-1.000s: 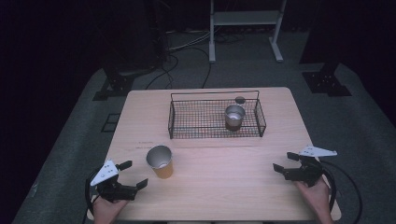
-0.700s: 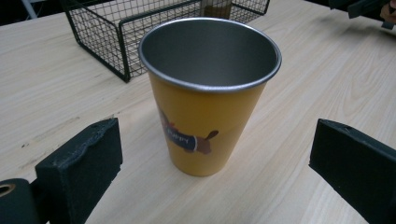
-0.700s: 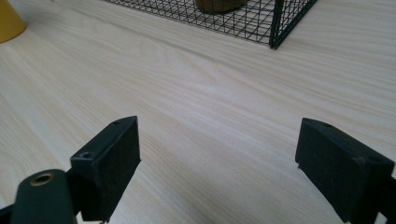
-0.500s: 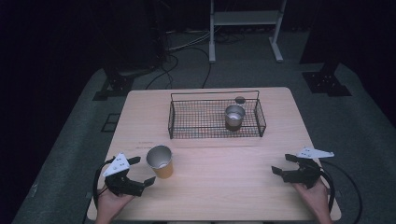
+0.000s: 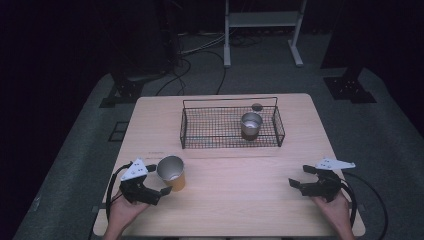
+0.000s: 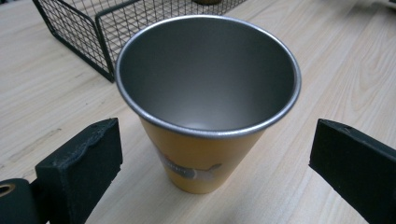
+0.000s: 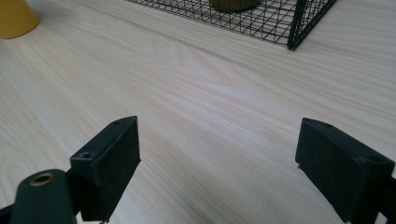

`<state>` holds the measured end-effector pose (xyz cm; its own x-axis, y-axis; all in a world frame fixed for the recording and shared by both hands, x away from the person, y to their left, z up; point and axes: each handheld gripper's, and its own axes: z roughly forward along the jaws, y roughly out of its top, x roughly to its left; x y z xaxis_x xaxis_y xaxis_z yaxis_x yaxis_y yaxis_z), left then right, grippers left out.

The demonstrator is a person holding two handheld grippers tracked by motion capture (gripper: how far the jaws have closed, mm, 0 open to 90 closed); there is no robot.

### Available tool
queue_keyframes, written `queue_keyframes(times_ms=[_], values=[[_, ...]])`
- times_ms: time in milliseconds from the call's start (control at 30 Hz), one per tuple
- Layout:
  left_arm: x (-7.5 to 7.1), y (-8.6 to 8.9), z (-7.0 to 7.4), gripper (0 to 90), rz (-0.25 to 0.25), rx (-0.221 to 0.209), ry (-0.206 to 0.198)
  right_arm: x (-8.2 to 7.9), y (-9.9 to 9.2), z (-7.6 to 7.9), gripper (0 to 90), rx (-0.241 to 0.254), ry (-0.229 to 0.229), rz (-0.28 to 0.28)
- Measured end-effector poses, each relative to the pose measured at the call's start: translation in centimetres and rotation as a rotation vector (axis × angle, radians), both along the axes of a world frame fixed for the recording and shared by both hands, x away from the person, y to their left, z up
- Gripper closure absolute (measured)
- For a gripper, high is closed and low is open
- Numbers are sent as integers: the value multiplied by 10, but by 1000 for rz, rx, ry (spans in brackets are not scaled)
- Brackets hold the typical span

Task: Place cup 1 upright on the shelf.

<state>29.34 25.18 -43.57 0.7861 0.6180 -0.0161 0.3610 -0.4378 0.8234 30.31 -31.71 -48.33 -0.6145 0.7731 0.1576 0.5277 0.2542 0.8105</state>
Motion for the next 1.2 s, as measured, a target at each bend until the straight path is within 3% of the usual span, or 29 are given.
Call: queue_keyframes(times_ms=[400,967,1200], values=[[10,-7,-4,15,-11,12,27,0,1,-1,126,-2,4,6],[21,-22,-1,17,-28,74,49,0,1,-1,126,-1,7,13],[26,-21,-2,48,-24,69,73,0,0,-1,126,-2,4,14]])
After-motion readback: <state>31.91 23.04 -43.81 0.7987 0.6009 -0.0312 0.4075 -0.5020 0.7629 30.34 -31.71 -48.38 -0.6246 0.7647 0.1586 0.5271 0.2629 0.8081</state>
